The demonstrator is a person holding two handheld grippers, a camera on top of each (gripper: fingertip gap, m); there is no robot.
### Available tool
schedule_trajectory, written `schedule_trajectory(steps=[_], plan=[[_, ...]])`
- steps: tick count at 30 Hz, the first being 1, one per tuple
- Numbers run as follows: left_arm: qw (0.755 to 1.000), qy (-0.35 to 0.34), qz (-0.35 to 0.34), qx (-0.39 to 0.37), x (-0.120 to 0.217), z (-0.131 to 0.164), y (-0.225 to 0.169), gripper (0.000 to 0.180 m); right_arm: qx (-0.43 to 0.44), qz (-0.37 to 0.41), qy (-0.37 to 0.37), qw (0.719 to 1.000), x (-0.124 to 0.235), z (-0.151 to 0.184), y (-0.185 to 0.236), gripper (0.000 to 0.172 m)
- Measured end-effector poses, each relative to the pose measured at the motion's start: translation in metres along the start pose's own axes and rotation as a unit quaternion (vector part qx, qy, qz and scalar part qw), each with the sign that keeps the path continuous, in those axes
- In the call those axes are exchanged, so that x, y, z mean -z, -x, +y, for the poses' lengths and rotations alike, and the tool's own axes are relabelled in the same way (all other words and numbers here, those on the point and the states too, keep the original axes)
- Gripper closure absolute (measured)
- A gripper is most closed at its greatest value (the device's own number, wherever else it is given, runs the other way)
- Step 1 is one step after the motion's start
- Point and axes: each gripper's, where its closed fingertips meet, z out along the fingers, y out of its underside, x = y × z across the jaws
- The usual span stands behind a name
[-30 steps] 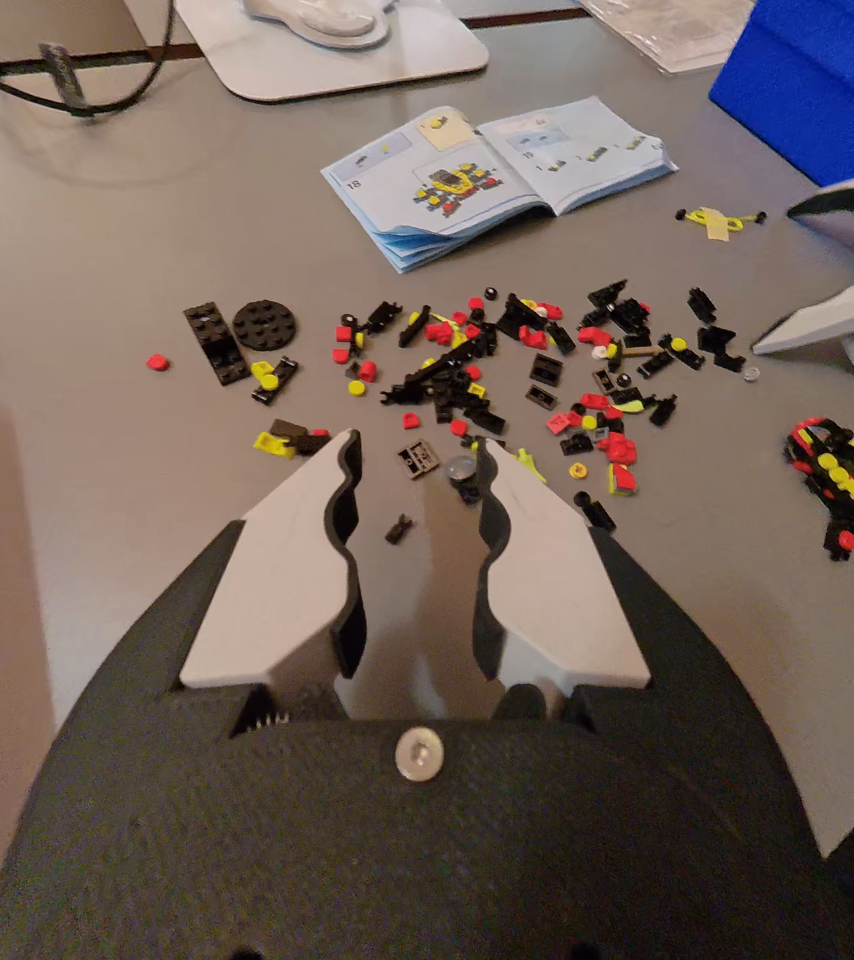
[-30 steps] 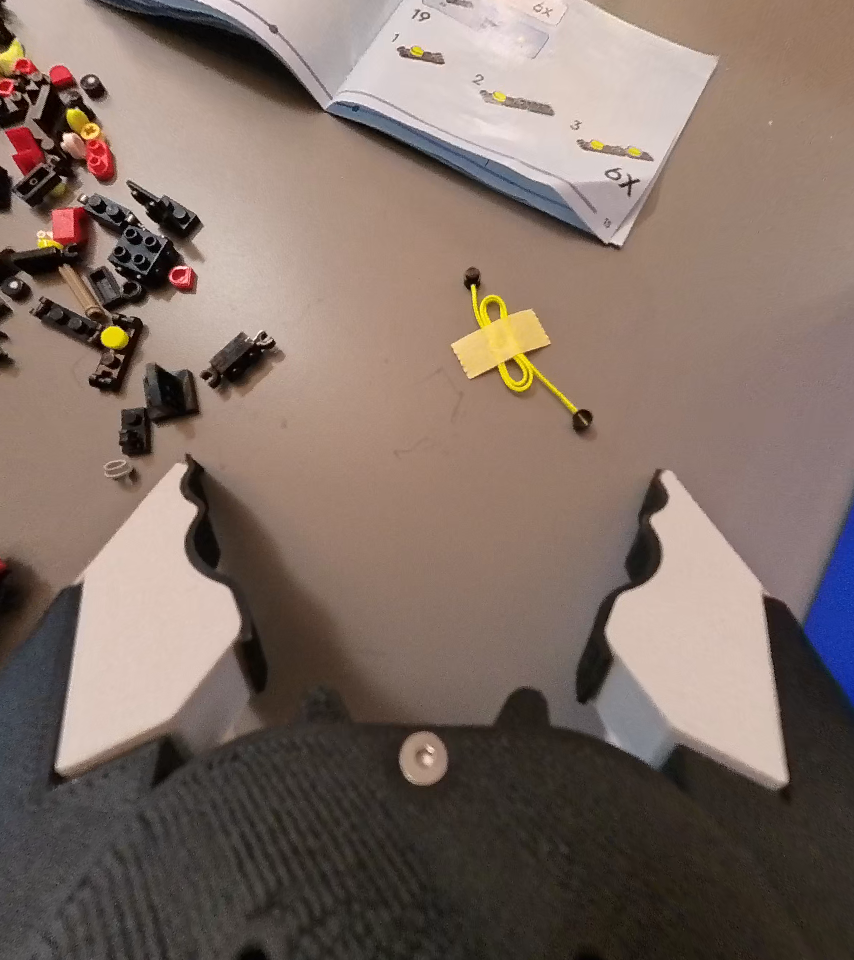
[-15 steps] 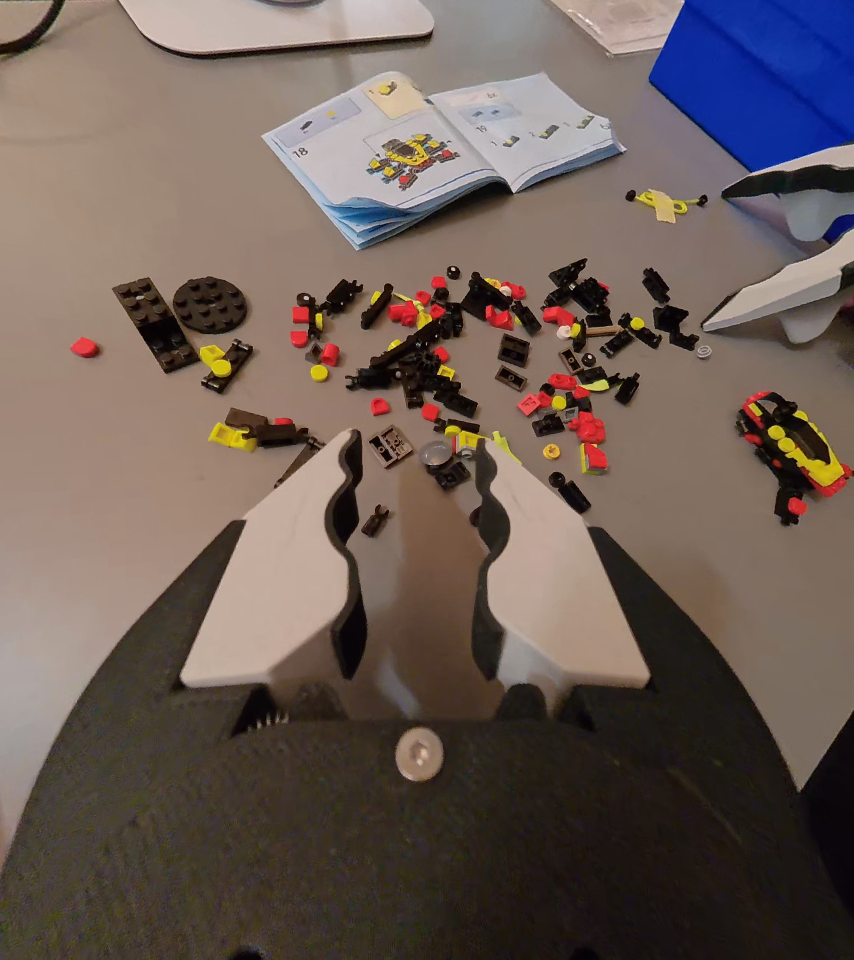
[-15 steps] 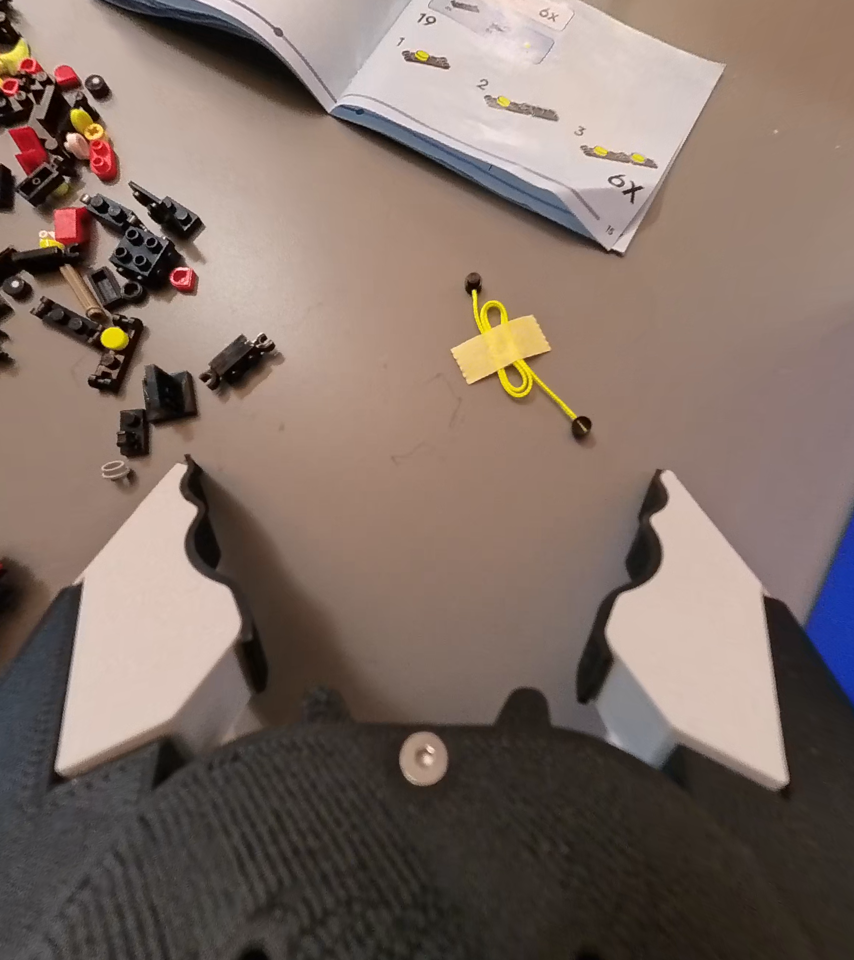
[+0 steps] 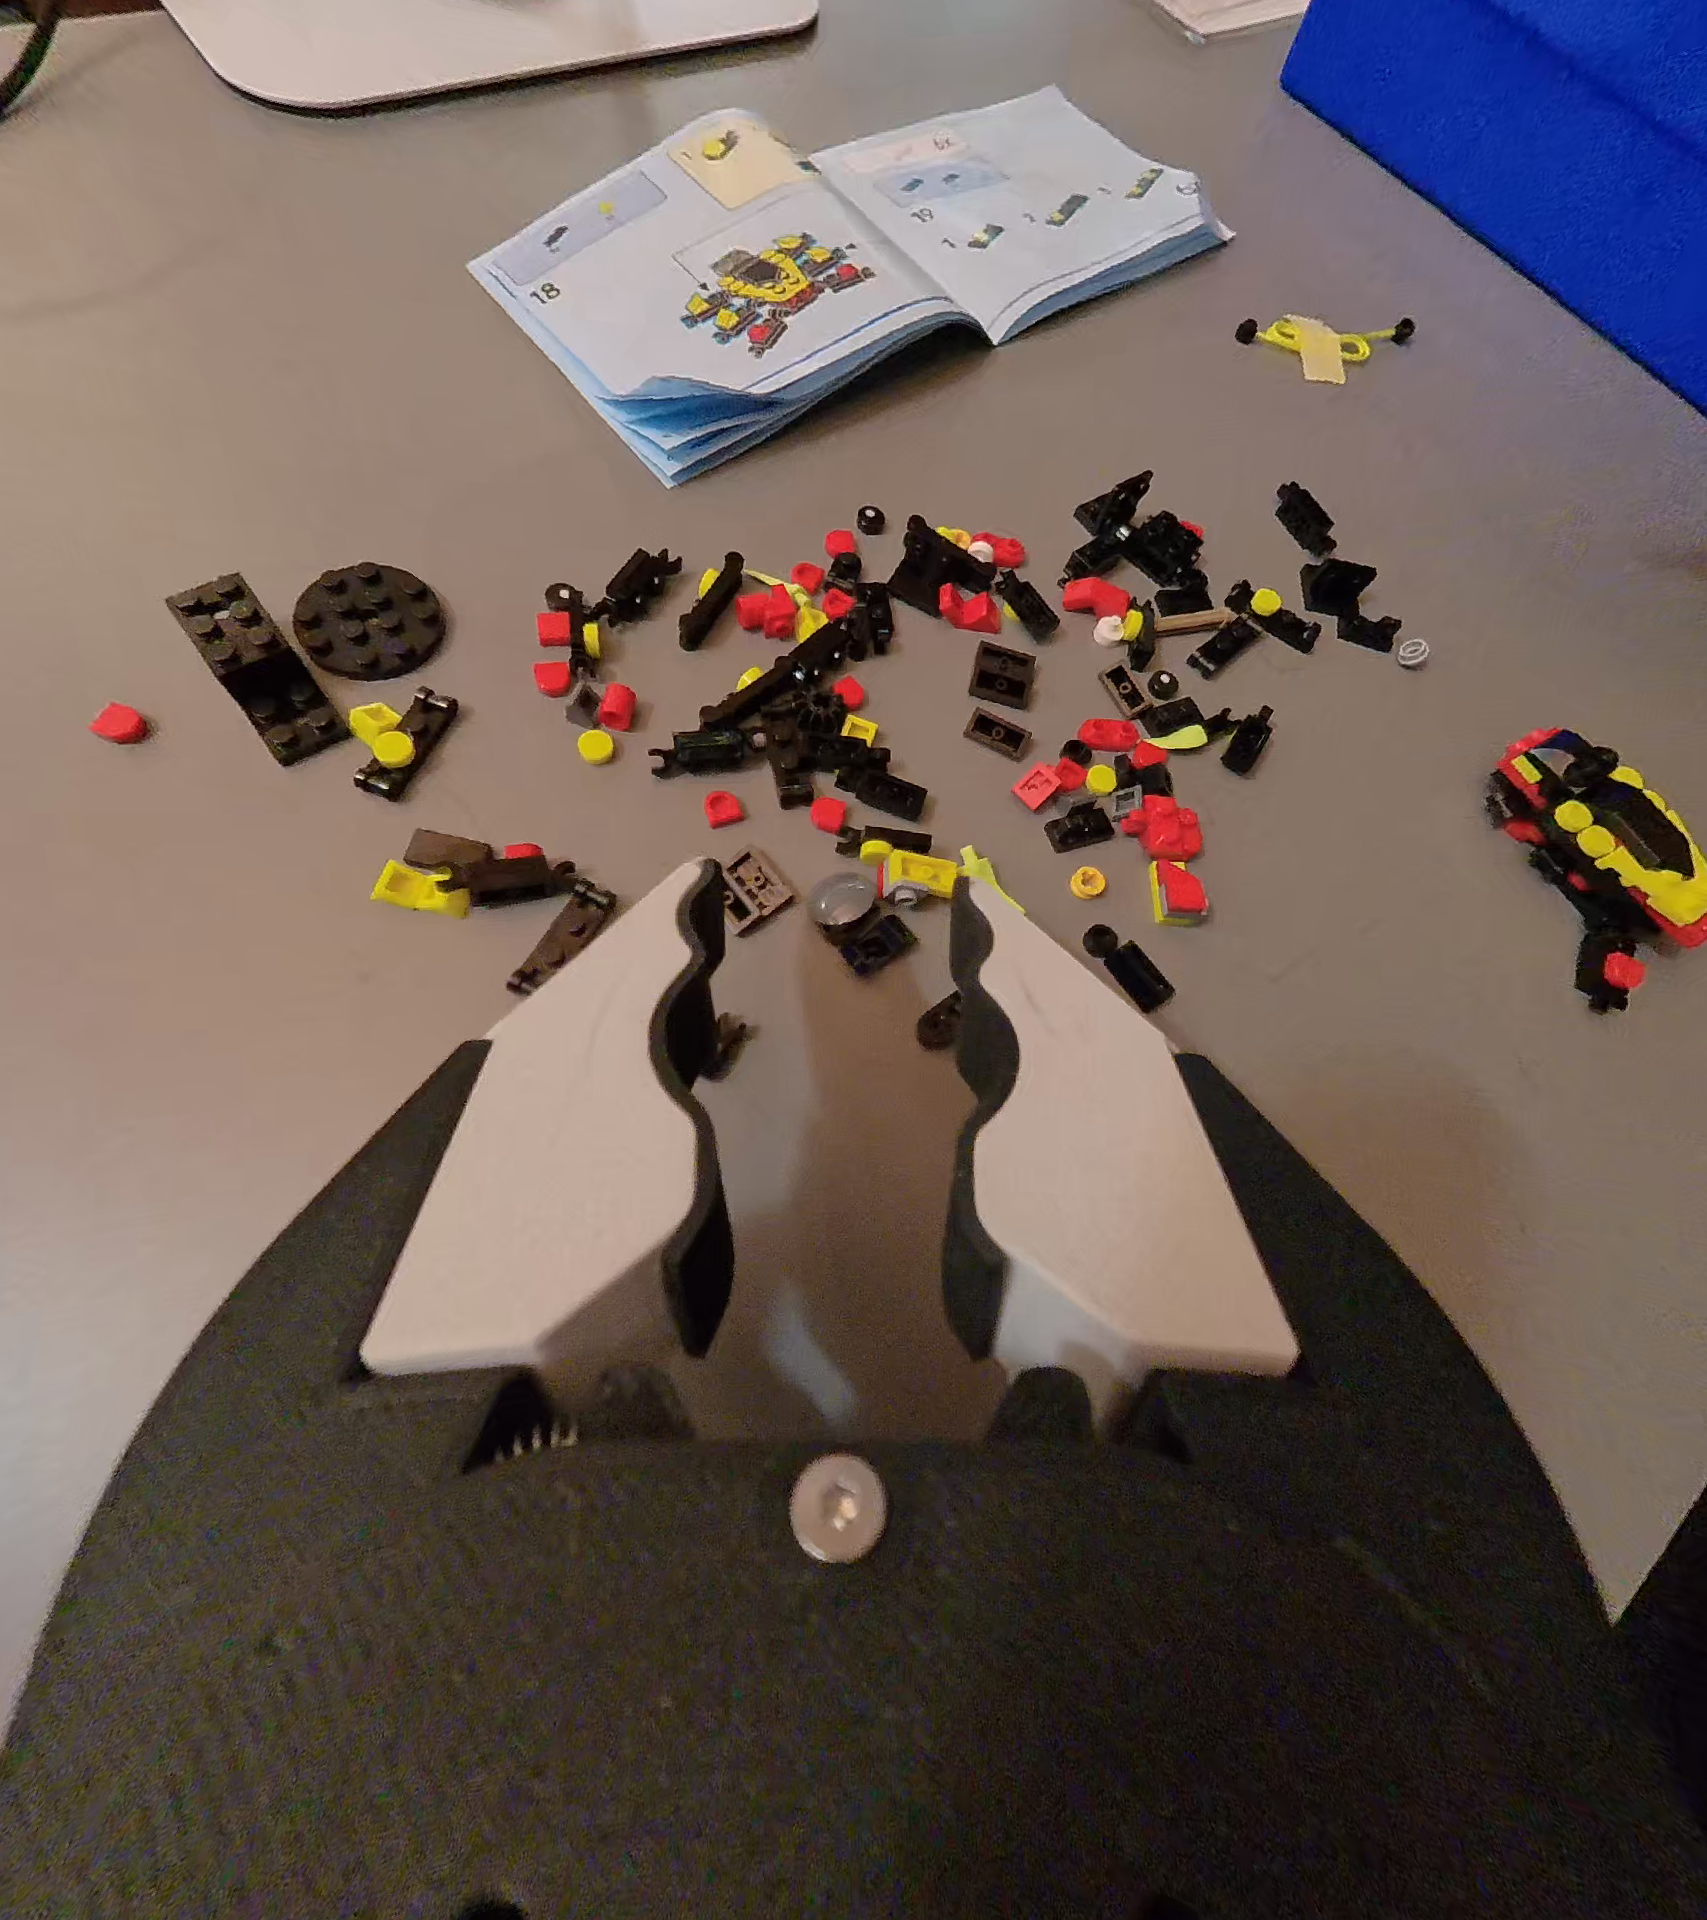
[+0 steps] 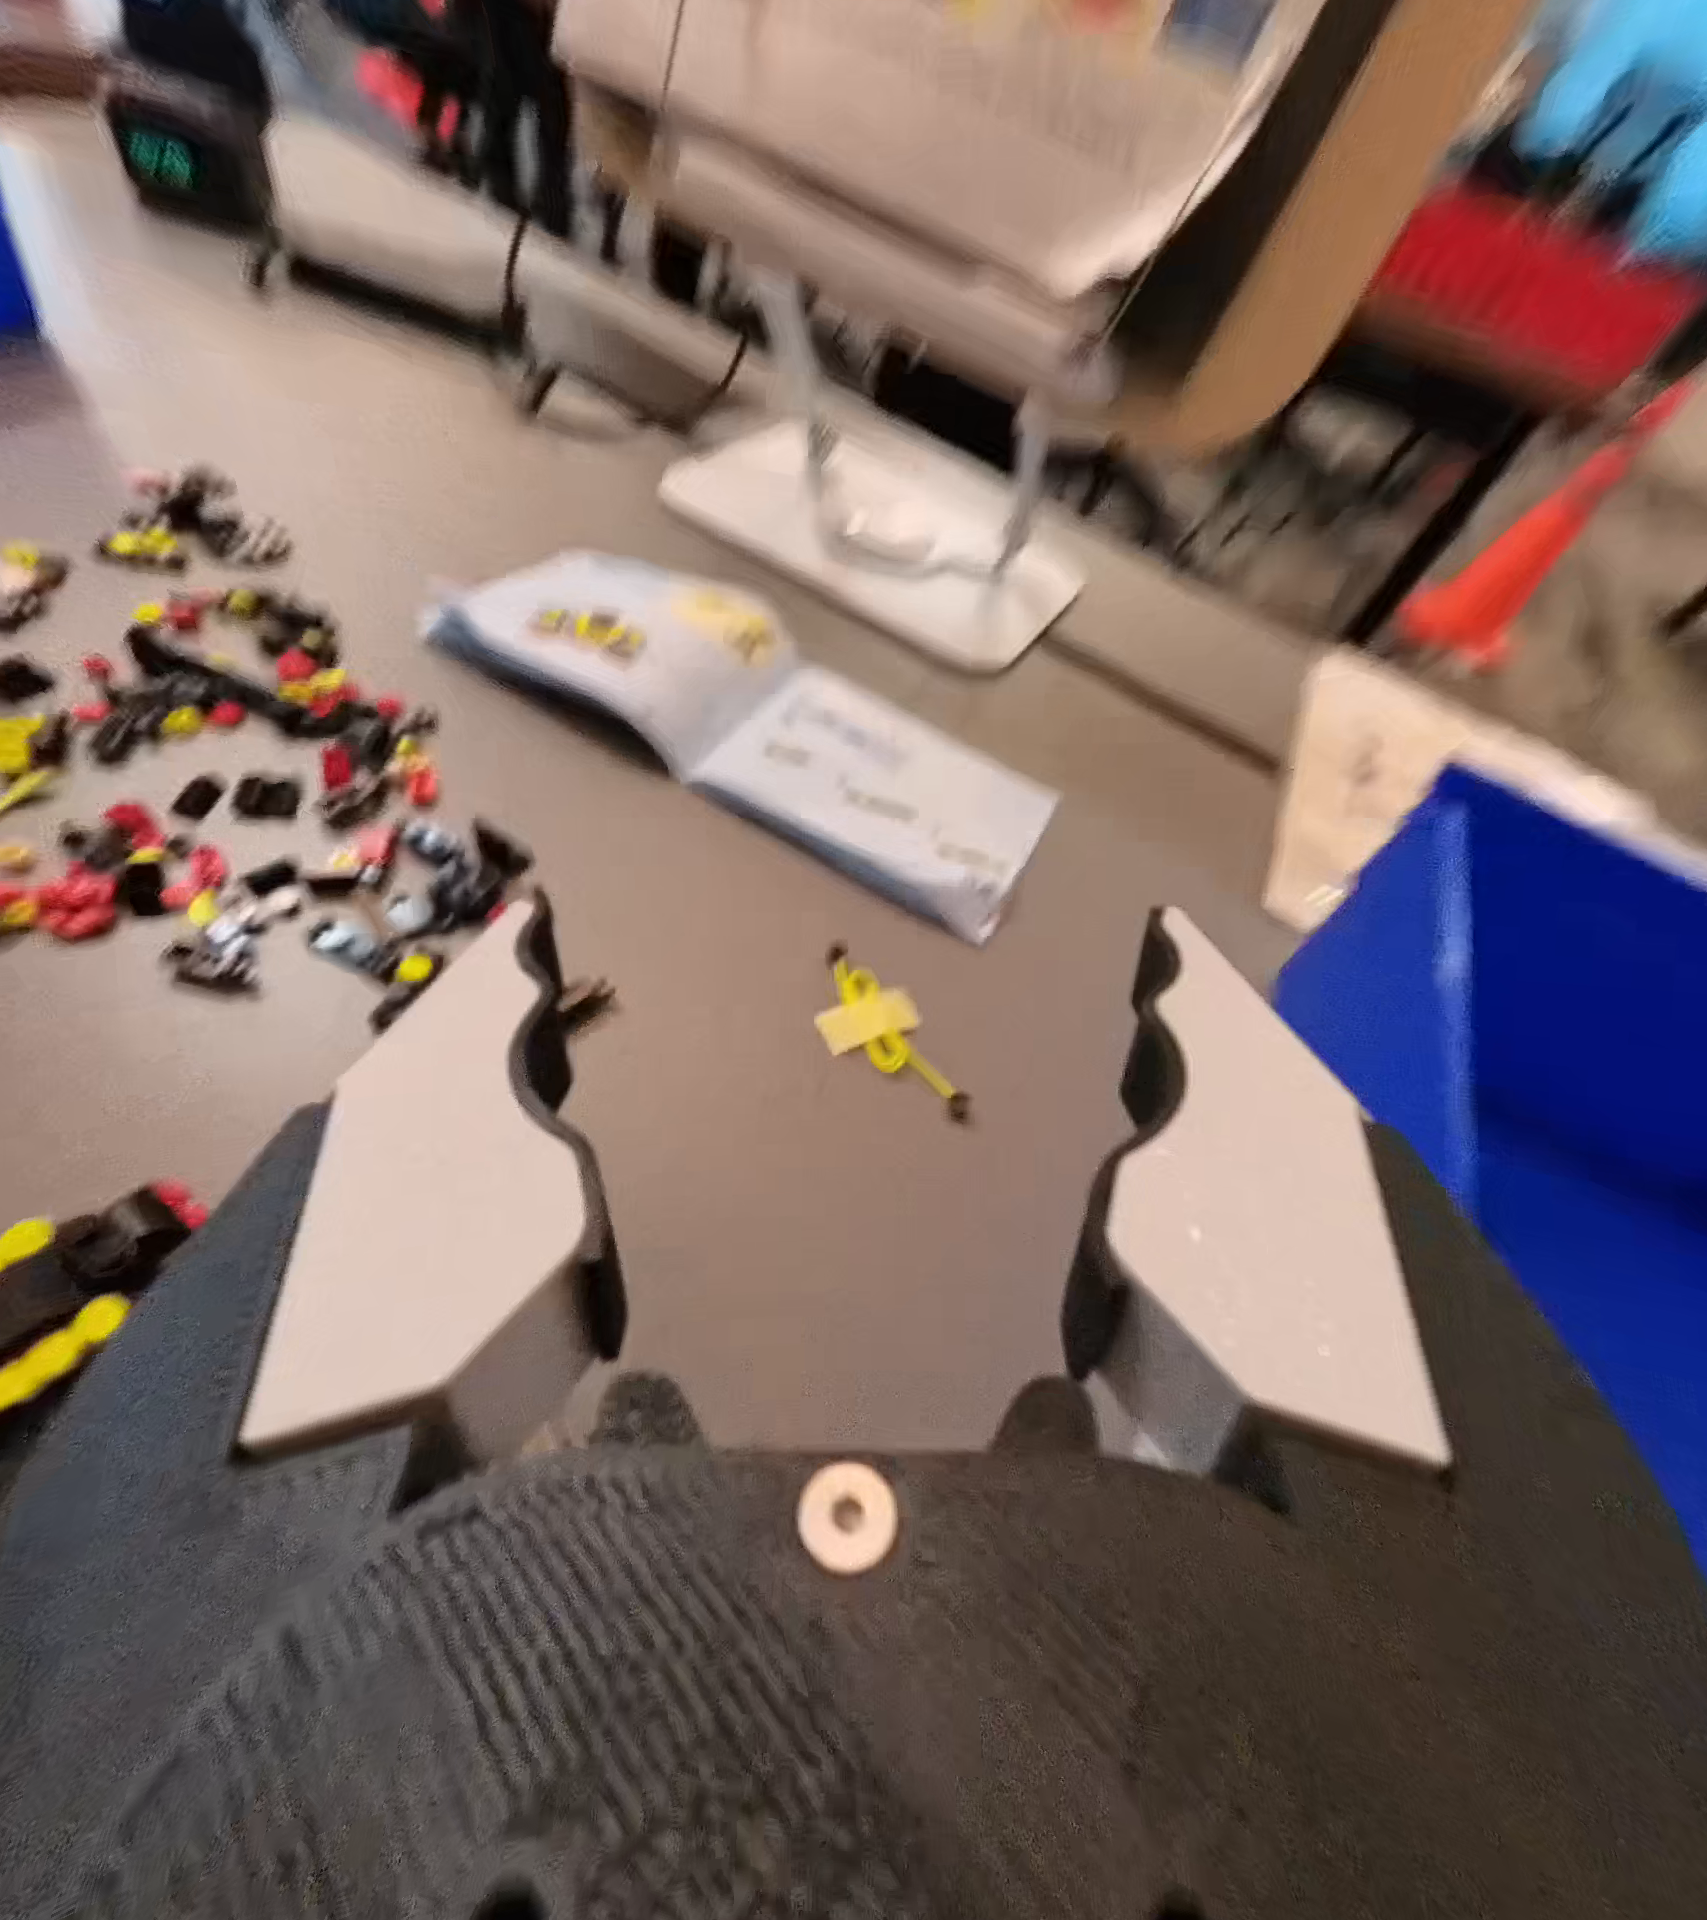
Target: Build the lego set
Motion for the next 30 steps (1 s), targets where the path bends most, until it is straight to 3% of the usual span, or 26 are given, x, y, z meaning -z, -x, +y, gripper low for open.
schedule_trajectory(steps=[3,5,9,11,13,15,22,25,27,30], plan=[[1.000,0.004,0.003,-0.007,-0.003,0.001,-0.005,0.139,0.047,0.096,-0.103,0.989,0.024,-0.025,-0.007,0.089],[1.000,0.003,0.005,-0.016,-0.004,0.001,-0.009,0.139,0.079,0.057,-0.088,0.991,0.026,-0.025,0.013,0.107],[0.999,-0.003,0.008,-0.032,-0.005,-0.001,-0.018,0.139,-0.001,-0.051,-0.054,0.997,0.022,-0.021,0.052,0.104],[0.999,-0.009,0.014,-0.031,-0.004,-0.004,-0.023,0.139,-0.048,-0.078,-0.042,0.995,0.023,-0.019,0.063,0.113],[0.999,-0.014,0.013,-0.029,-0.003,-0.006,-0.025,0.140,-0.092,-0.107,-0.045,0.989,0.028,-0.020,0.075,0.147],[0.999,-0.021,0.009,-0.023,0.000,-0.008,-0.026,0.144,-0.126,-0.136,-0.067,0.980,0.034,-0.027,0.088,0.164],[1.000,-0.006,0.021,-0.007,0.010,-0.010,-0.028,0.145,-0.094,-0.114,-0.032,0.989,0.033,-0.010,0.090,0.172],[1.000,-0.001,0.027,-0.012,0.007,-0.004,-0.020,0.147,-0.089,-0.145,-0.039,0.985,0.033,-0.008,0.093,0.172],[0.998,0.010,0.041,-0.035,0.004,0.003,-0.017,0.151,-0.101,-0.159,-0.037,0.981,0.032,-0.007,0.093,0.172],[0.996,0.021,0.010,-0.087,0.005,0.009,0.002,0.154,-0.136,-0.183,-0.028,0.973,0.028,-0.003,0.097,0.168]])
